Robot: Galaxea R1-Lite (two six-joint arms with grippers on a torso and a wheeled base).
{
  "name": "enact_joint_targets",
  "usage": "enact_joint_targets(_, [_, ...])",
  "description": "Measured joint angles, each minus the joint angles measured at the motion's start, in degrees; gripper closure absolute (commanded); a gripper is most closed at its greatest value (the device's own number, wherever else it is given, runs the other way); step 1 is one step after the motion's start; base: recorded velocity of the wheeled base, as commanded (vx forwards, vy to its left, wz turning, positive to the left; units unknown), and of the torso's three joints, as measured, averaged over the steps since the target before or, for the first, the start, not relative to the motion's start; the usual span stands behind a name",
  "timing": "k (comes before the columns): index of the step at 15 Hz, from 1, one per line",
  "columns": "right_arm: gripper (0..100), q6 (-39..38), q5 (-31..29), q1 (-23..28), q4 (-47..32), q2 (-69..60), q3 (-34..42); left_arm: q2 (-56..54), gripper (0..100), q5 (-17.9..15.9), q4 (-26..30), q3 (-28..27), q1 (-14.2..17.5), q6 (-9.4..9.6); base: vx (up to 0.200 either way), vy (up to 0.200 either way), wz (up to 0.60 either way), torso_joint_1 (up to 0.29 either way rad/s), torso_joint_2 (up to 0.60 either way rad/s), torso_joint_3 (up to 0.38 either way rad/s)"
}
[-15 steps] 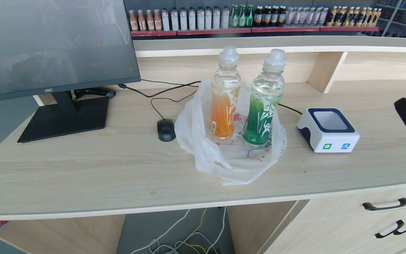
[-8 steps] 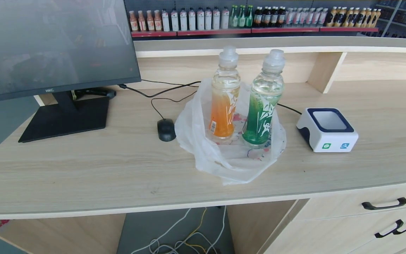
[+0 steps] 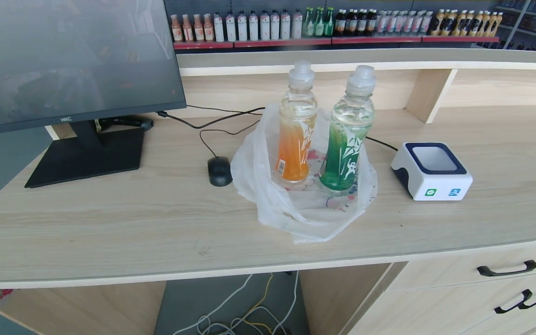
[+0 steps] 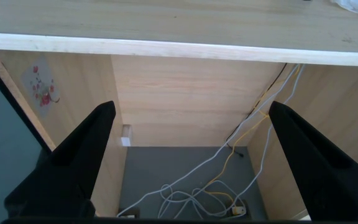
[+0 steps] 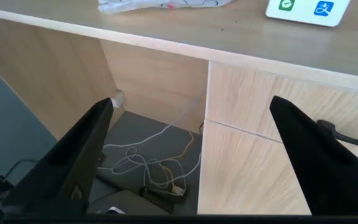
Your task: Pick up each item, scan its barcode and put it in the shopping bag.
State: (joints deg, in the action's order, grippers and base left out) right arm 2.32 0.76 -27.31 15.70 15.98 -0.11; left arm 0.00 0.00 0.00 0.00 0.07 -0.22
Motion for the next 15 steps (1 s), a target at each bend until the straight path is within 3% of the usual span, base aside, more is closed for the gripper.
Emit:
enact_joint_targets(3, [0, 0.55, 0.02, -0.04, -12.78, -9.02, 0.01, 0.0, 0, 0.0, 0.02, 0.0, -0.05, 0.0, 0.0, 0.0, 0.0, 0.0, 0.0, 0.0])
enact_joint_targets(6, [0, 0.52, 0.0, 2.04, -14.92, -12.92, 0.0, 0.0, 0, 0.0, 0.0, 0.0, 0.0, 0.0, 0.0, 0.0, 0.0, 0.0, 0.0, 0.0])
enact_joint_targets(11, [0, 0.48, 0.0, 23.04, -15.35, -8.44, 0.0, 0.0, 0, 0.0, 0.0, 0.0, 0.0, 0.01, 0.0, 0.0, 0.0, 0.0, 0.0, 0.0])
enact_joint_targets(13, [0, 0.41, 0.0, 26.62, -15.37, -9.42, 0.01, 0.0, 0, 0.0, 0.02, 0.0, -0.07, 0.49, 0.0, 0.0, 0.0, 0.0, 0.0, 0.0])
enact_joint_targets(15, [0, 0.41, 0.02, 27.09, -15.38, -12.59, 0.01, 0.0, 0, -0.02, 0.07, 0.0, -0.05, 0.43, 0.0, 0.0, 0.0, 0.0, 0.0, 0.0])
